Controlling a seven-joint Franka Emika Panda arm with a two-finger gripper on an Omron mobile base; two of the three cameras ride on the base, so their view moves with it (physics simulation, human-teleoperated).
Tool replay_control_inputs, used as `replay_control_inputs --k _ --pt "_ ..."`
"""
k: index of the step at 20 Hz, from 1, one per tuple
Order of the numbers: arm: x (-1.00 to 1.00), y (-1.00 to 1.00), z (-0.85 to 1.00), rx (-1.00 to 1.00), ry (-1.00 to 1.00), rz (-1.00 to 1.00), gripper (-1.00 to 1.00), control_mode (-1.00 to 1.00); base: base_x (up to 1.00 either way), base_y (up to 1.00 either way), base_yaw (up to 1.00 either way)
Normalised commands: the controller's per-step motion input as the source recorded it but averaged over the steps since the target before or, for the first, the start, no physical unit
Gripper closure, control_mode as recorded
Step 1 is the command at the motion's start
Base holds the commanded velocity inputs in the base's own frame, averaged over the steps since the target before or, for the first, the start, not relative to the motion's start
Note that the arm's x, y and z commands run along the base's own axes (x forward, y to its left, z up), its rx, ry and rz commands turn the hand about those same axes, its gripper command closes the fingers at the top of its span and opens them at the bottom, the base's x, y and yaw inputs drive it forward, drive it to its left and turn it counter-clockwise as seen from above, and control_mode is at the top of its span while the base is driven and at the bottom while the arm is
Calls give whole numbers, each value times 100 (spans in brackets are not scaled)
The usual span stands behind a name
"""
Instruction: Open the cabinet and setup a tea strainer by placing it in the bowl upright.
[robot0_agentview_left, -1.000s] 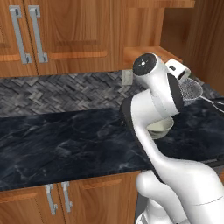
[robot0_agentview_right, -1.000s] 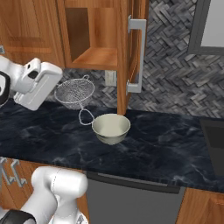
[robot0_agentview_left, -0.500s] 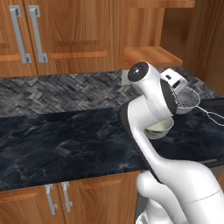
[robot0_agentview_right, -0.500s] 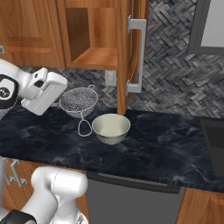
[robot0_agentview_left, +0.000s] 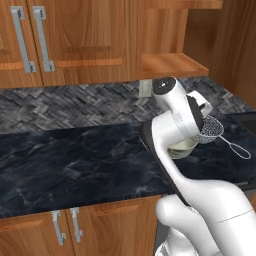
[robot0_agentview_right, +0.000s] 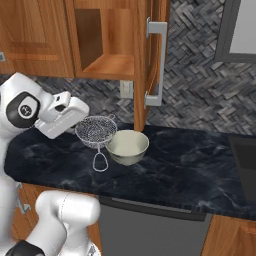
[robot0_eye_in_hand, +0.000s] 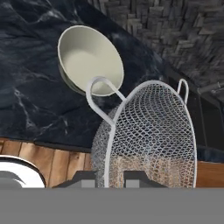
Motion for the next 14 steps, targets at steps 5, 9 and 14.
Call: replay_control_inputs --k 5,9,14 --pt "48 -35 -51 2 -1 -5 100 -100 0 0 0" --pt "65 -33 -25 2 0 0 100 -100 0 0 0" --pt "58 -10 -15 0 0 0 100 -100 0 0 0"
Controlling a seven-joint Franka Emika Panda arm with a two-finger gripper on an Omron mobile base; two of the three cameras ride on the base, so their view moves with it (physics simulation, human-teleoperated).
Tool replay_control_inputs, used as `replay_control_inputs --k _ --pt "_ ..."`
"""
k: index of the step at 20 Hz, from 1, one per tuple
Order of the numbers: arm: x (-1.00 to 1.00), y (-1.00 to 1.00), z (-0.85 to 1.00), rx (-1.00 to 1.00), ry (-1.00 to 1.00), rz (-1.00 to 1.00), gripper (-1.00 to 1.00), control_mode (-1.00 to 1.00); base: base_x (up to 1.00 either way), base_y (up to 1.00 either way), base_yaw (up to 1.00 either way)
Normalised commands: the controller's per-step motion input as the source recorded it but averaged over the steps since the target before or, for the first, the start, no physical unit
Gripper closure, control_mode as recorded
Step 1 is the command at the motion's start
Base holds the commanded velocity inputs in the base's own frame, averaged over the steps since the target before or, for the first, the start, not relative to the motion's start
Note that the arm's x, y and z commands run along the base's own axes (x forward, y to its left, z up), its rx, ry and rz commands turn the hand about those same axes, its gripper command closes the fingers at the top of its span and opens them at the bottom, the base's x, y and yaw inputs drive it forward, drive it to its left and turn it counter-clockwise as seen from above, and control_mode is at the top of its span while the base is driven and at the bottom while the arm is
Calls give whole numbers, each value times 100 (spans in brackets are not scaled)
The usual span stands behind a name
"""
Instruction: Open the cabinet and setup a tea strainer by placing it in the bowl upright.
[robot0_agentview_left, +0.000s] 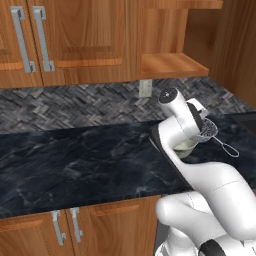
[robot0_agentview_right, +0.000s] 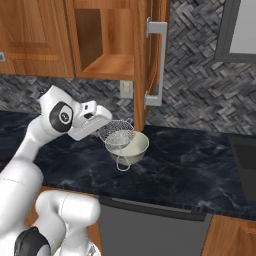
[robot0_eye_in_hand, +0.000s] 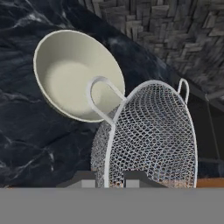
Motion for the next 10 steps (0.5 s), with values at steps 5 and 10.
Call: replay_control_inputs --k 5,10 --pt "58 0 -31 0 0 0 100 -100 0 0 0" --pt "48 0 -36 0 0 0 100 -100 0 0 0"
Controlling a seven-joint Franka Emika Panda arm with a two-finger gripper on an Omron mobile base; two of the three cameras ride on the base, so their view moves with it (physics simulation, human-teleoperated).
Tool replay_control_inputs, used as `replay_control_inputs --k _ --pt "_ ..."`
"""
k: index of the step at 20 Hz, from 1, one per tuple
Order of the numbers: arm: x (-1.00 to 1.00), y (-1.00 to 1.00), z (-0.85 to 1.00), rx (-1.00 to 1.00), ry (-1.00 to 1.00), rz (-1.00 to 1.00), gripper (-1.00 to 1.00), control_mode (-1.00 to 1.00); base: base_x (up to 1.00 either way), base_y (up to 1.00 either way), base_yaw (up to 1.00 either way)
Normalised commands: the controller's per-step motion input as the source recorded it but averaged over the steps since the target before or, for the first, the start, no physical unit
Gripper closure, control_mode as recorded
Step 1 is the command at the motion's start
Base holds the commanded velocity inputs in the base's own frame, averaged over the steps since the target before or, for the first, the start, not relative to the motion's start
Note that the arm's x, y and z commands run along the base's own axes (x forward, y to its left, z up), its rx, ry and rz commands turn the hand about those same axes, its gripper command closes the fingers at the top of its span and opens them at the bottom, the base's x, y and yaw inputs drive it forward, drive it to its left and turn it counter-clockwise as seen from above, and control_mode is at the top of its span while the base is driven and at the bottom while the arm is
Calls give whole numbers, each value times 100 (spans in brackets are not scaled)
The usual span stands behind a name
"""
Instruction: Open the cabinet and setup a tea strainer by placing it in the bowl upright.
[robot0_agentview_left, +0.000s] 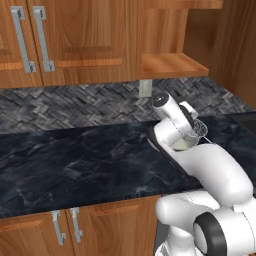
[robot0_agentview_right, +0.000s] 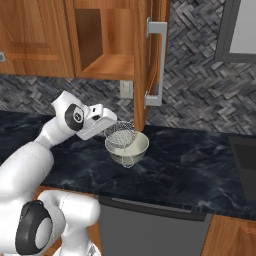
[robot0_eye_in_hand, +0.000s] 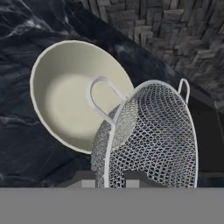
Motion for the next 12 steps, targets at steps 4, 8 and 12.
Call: replay_control_inputs --k 4,8,12 --pt "51 0 -41 0 1 0 100 -100 0 0 0" --pt "43 0 -45 0 4 0 100 -100 0 0 0" --pt "30 -1 -35 0 6 0 100 -100 0 0 0"
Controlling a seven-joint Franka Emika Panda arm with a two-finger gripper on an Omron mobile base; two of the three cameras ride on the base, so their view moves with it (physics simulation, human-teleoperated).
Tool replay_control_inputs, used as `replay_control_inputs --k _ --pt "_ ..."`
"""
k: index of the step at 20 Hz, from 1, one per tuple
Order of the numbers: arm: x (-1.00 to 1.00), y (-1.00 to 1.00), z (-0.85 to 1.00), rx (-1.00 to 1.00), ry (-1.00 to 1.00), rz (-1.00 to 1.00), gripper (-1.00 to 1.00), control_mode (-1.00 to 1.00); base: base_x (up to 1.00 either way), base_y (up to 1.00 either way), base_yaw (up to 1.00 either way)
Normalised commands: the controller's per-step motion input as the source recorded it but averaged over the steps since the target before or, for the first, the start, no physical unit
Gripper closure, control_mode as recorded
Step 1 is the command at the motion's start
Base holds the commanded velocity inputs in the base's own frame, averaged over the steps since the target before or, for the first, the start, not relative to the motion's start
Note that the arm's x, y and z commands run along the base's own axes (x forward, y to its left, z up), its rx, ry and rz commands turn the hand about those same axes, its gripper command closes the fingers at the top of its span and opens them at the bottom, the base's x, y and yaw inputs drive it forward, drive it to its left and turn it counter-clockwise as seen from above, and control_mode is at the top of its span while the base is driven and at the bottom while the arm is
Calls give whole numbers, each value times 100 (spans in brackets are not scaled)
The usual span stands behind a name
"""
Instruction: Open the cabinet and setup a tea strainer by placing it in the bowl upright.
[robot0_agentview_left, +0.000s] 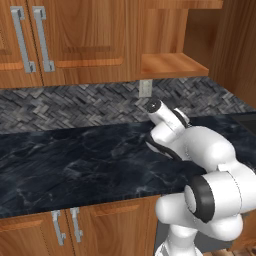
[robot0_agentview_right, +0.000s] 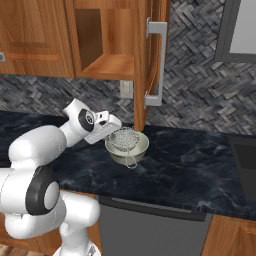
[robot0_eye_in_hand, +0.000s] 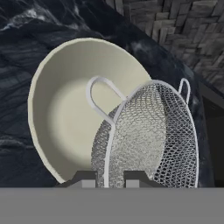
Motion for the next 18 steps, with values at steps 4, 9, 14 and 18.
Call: replay_control_inputs --k 4,9,14,18 --pt "21 0 -41 0 5 0 100 -100 0 0 0" --pt "21 0 -41 0 3 0 100 -100 0 0 0" --pt "13 0 -27 0 0 0 100 -100 0 0 0" --pt "9 0 -11 0 0 0 100 -100 0 0 0"
